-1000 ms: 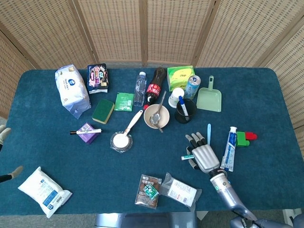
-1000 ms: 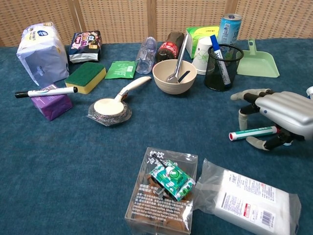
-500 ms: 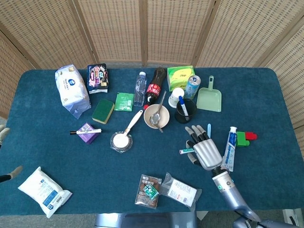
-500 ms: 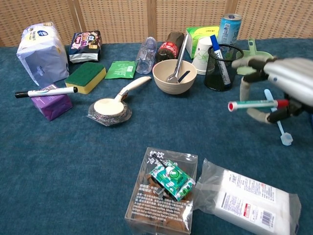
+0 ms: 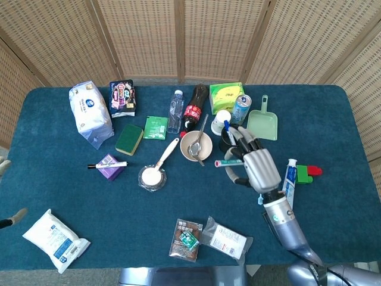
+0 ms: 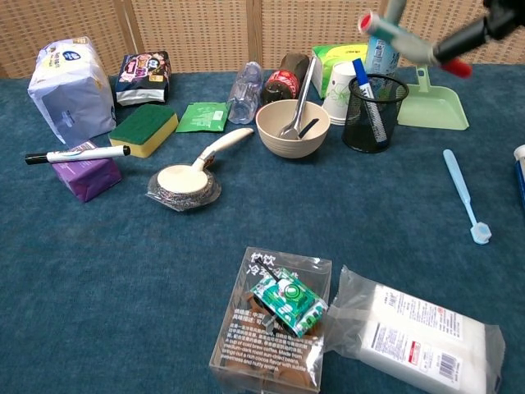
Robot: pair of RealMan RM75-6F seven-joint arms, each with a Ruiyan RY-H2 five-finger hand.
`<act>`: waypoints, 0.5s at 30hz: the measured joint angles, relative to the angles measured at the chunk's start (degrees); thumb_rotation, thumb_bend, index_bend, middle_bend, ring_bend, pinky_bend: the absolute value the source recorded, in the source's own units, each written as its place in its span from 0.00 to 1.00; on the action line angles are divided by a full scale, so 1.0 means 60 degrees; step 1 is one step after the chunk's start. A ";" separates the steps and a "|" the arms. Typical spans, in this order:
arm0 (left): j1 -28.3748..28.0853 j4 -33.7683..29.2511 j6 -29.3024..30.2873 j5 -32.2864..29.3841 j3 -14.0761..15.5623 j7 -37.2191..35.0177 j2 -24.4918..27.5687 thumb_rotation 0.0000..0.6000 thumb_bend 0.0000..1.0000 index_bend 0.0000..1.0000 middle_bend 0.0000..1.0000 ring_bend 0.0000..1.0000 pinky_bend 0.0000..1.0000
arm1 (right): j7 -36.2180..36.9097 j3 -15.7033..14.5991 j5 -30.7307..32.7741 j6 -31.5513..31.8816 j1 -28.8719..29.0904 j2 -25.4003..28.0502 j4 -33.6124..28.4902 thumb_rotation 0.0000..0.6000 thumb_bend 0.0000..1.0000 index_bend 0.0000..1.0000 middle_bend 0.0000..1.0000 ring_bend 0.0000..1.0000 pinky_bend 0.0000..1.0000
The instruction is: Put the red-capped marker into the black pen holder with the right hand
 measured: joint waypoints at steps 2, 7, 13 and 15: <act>-0.0007 -0.0001 -0.0003 -0.0025 -0.0012 0.0008 -0.0003 1.00 0.20 0.00 0.00 0.00 0.00 | 0.0178 0.0281 0.0315 -0.0122 0.0160 0.0008 -0.0126 1.00 0.55 0.64 0.12 0.00 0.19; -0.0039 -0.0015 -0.0061 -0.0076 -0.0019 0.0087 -0.0026 1.00 0.20 0.00 0.00 0.00 0.00 | 0.1117 0.1041 0.1364 -0.0495 0.0559 -0.0144 -0.0335 1.00 0.58 0.64 0.12 0.00 0.20; -0.0101 -0.0029 -0.0145 -0.0199 -0.0050 0.0199 -0.0063 1.00 0.20 0.00 0.00 0.00 0.00 | 0.2493 0.2163 0.2898 -0.1028 0.1286 -0.0602 -0.0259 1.00 0.59 0.64 0.12 0.00 0.20; -0.0128 -0.0031 -0.0181 -0.0277 -0.0073 0.0232 -0.0077 1.00 0.20 0.00 0.00 0.00 0.00 | 0.2597 0.2395 0.3109 -0.1071 0.1555 -0.0808 -0.0087 1.00 0.60 0.64 0.12 0.00 0.20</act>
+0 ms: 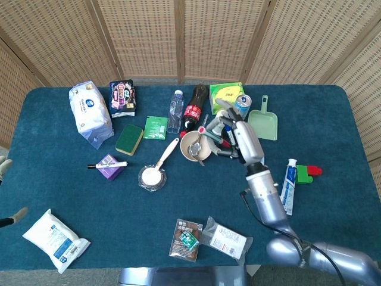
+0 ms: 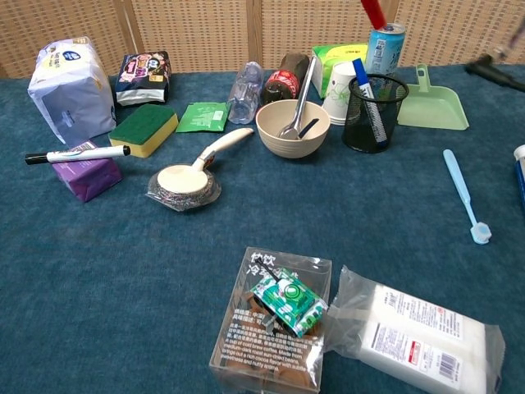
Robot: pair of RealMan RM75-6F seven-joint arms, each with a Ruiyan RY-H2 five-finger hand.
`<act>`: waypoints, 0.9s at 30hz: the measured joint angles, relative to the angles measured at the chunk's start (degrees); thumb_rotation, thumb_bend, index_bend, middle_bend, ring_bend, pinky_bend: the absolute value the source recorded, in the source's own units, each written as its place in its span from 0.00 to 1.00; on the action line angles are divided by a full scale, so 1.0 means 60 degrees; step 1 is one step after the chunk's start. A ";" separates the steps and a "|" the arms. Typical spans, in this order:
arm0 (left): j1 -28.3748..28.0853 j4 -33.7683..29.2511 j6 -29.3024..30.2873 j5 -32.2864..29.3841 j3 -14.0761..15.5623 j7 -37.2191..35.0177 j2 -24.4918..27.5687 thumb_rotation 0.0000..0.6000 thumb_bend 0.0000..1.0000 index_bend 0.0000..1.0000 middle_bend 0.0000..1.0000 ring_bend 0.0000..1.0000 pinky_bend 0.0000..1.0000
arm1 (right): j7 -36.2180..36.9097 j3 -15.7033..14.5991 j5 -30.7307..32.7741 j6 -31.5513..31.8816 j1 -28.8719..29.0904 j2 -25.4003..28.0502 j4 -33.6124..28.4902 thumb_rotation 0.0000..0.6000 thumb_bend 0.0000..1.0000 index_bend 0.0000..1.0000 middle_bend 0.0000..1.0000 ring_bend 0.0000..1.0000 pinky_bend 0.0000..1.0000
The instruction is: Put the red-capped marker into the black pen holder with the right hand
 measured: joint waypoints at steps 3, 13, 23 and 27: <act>-0.0036 -0.0013 -0.0063 -0.0077 -0.0017 0.0046 -0.0016 1.00 0.20 0.00 0.00 0.00 0.00 | 0.0106 0.0236 0.0265 0.0017 0.0331 -0.0346 0.0307 1.00 0.60 0.65 0.12 0.00 0.20; 0.0015 -0.0033 0.0090 -0.0369 -0.0091 0.0062 -0.0043 1.00 0.20 0.00 0.00 0.00 0.00 | 0.1139 0.0605 0.1114 -0.0123 0.1151 -0.1684 0.2205 1.00 0.61 0.66 0.12 0.00 0.20; -0.0016 0.0020 0.0003 -0.0585 -0.0130 0.0154 -0.0071 1.00 0.20 0.00 0.00 0.00 0.00 | 0.2411 0.0394 0.1289 -0.0542 0.1503 -0.2731 0.4210 1.00 0.61 0.66 0.13 0.00 0.20; -0.0053 0.0019 -0.0029 -0.0670 -0.0158 0.0248 -0.0111 1.00 0.20 0.00 0.00 0.00 0.00 | 0.2737 0.0330 0.1270 -0.0670 0.1466 -0.2861 0.4754 1.00 0.61 0.66 0.13 0.00 0.20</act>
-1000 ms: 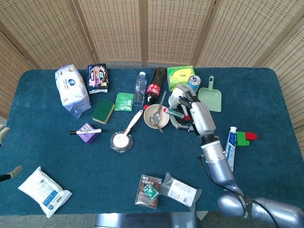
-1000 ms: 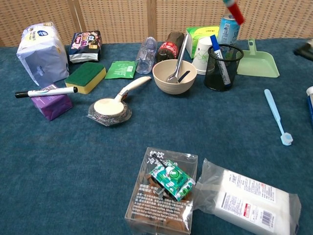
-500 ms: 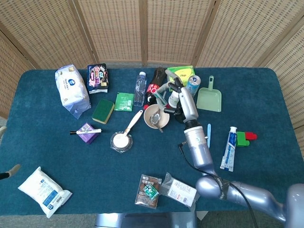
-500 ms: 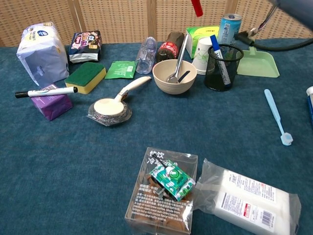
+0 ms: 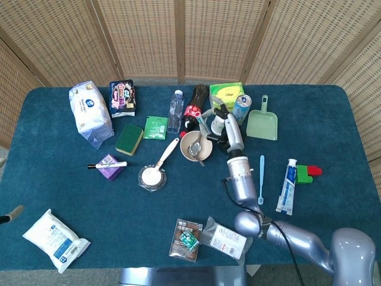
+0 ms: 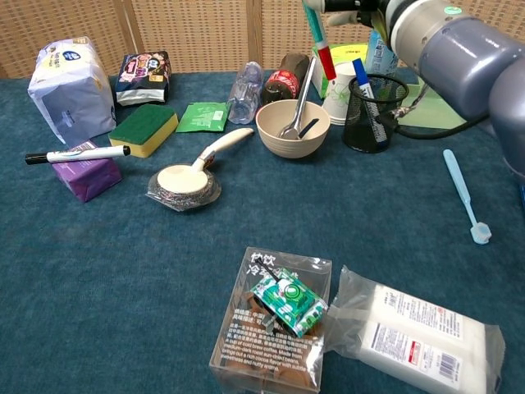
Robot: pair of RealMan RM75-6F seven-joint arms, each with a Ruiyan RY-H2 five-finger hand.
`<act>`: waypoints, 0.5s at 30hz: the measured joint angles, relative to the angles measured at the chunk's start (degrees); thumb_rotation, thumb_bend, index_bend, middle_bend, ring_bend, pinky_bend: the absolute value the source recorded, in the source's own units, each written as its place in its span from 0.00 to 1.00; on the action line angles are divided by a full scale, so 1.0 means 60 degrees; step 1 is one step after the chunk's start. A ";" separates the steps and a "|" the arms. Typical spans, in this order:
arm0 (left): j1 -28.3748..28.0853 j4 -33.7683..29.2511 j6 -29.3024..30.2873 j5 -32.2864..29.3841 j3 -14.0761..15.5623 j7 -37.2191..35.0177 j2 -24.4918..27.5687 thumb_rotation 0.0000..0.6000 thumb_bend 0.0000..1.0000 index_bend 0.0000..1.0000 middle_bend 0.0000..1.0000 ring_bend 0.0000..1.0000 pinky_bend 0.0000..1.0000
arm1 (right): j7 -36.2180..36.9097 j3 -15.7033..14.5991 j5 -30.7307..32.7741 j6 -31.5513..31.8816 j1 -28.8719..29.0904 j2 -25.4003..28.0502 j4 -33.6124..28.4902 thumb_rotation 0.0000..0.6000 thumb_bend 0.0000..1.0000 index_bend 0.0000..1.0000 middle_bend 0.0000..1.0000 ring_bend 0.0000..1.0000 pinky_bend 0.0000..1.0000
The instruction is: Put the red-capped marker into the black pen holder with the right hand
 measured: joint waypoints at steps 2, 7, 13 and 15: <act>-0.0014 -0.0005 -0.0023 -0.0028 -0.0001 0.0064 -0.0019 1.00 0.20 0.00 0.00 0.00 0.00 | 0.0254 0.0002 -0.0019 -0.0100 -0.0011 -0.0056 0.0285 1.00 0.61 0.66 0.13 0.00 0.20; -0.0028 -0.0014 -0.0019 -0.0098 -0.0016 0.0153 -0.0055 1.00 0.20 0.00 0.00 0.00 0.00 | 0.0626 0.0072 -0.0043 -0.0359 -0.0022 -0.0067 0.0673 1.00 0.62 0.66 0.13 0.00 0.20; -0.0084 -0.0032 -0.0074 -0.0247 -0.0054 0.0306 -0.0103 1.00 0.20 0.00 0.00 0.00 0.00 | 0.0908 0.0076 -0.0106 -0.0565 -0.0103 0.0037 0.1062 1.00 0.62 0.66 0.13 0.00 0.20; -0.0099 -0.0045 -0.0090 -0.0274 -0.0059 0.0356 -0.0120 1.00 0.20 0.00 0.00 0.00 0.00 | 0.1007 0.0094 -0.0100 -0.0637 -0.0132 0.0084 0.1123 1.00 0.62 0.66 0.13 0.00 0.20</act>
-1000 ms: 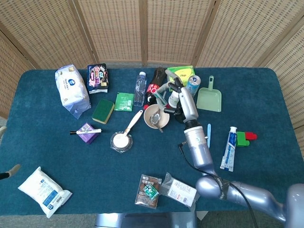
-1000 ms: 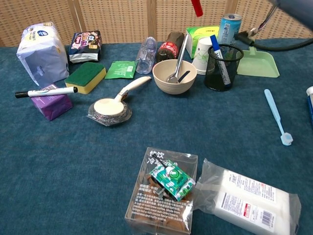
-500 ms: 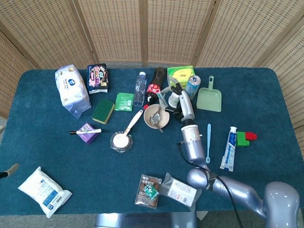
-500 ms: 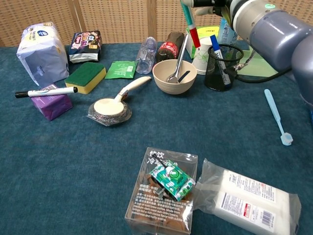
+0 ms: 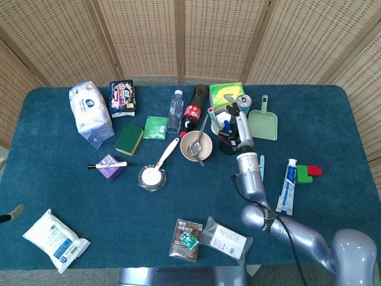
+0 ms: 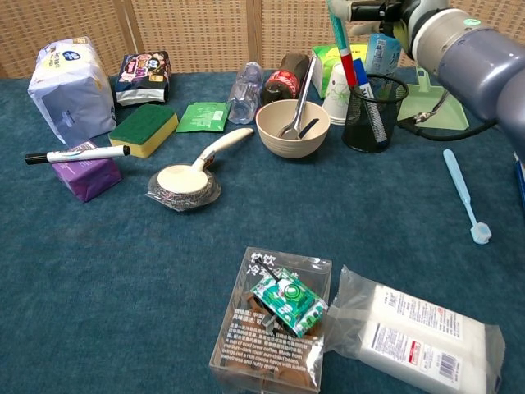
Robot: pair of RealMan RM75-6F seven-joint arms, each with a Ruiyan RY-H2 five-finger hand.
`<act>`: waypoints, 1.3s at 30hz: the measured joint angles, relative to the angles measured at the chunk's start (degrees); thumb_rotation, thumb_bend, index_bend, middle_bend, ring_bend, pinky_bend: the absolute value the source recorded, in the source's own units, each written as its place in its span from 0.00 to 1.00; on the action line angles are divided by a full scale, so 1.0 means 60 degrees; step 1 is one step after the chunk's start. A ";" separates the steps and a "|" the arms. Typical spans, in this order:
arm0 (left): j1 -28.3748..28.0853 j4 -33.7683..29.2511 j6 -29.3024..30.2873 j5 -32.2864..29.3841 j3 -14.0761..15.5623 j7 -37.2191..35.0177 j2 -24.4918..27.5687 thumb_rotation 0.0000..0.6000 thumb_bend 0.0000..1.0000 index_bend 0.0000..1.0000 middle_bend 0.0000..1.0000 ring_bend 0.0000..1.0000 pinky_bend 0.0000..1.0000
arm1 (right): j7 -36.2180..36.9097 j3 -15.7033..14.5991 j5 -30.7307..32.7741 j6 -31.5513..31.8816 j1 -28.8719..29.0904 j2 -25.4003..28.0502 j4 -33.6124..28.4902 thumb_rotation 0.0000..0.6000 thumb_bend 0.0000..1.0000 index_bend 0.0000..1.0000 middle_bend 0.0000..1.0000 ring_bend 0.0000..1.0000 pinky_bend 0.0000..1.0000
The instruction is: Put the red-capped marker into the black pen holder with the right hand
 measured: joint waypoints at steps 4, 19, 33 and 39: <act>-0.0028 -0.0030 -0.0019 -0.0010 -0.0006 0.0071 -0.0023 1.00 0.20 0.00 0.00 0.00 0.00 | 0.0125 -0.0022 -0.0012 -0.0120 -0.0078 0.0087 0.0196 1.00 0.62 0.66 0.13 0.00 0.20; -0.0104 -0.0079 -0.0120 0.0020 0.0026 0.0213 -0.0067 1.00 0.20 0.00 0.00 0.00 0.00 | 0.0638 -0.0297 -0.0231 -0.0319 -0.0485 0.0286 0.0731 1.00 0.62 0.65 0.11 0.00 0.20; -0.0101 -0.0058 -0.0107 0.0115 0.0047 0.0099 -0.0019 1.00 0.20 0.00 0.00 0.00 0.00 | 0.1850 -0.0690 -0.1355 -0.0185 -0.0884 0.0578 0.0717 1.00 0.64 0.11 0.00 0.00 0.19; -0.0067 -0.0039 -0.0073 0.0156 0.0058 -0.0049 0.0035 1.00 0.20 0.00 0.00 0.00 0.00 | 0.1916 -0.0752 -0.1571 0.0084 -0.1007 0.0703 0.0523 1.00 0.64 0.11 0.00 0.00 0.19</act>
